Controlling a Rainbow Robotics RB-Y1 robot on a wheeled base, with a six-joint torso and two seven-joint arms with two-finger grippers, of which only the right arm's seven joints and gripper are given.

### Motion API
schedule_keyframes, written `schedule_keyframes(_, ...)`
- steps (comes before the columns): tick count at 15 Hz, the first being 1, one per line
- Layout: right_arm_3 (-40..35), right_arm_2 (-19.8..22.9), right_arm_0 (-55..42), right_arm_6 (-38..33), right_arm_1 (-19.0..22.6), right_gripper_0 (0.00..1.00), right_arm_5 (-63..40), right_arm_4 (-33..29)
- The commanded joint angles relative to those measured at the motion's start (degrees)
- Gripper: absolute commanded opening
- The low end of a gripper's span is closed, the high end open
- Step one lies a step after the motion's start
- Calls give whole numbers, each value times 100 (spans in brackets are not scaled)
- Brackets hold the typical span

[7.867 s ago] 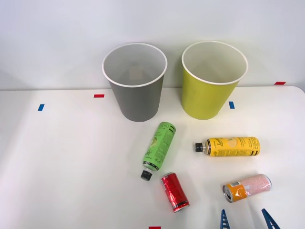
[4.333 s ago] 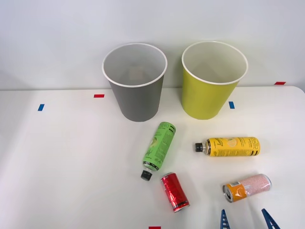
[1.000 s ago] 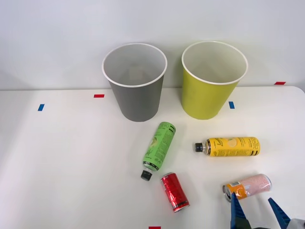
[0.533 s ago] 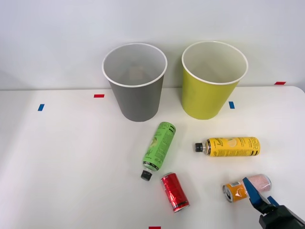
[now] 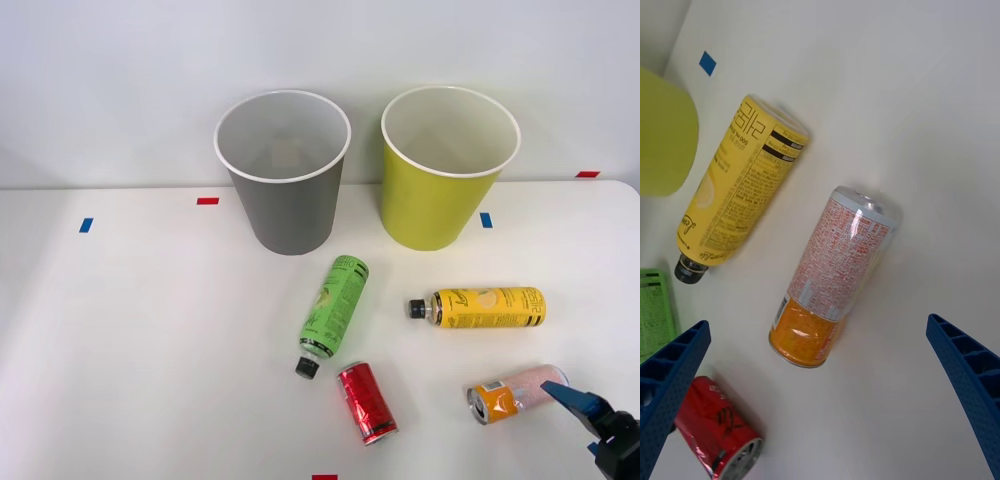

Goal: Put cans in the gray bin, plastic bottles in the light green bin

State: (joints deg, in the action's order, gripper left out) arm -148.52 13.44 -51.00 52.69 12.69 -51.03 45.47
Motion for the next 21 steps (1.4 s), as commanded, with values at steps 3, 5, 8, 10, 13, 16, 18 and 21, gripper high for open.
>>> schedule_keyframes(3, -148, 142, 873, -2614, 462, 100, -1251, -751)
schedule_keyframes(5, -148, 80, 1101, -3695, 840, 100, -1524, -759)
schedule_keyframes(8, -148, -192, 1154, -5005, 1297, 100, -1524, -874)
schedule_keyframes(10, -148, -315, 1198, -5383, 1525, 100, -1532, -970)
schedule_keyframes(13, -148, -465, 1506, -5673, 1807, 100, -2025, -1146)
schedule_keyframes(16, 130, -614, 2077, -5647, 1895, 100, -2543, -1304)
schedule_keyframes(18, 534, -869, 2455, -5673, 1895, 100, -2482, -1568)
schedule_keyframes(21, 860, -913, 2701, -5673, 1965, 100, -2482, -1542)
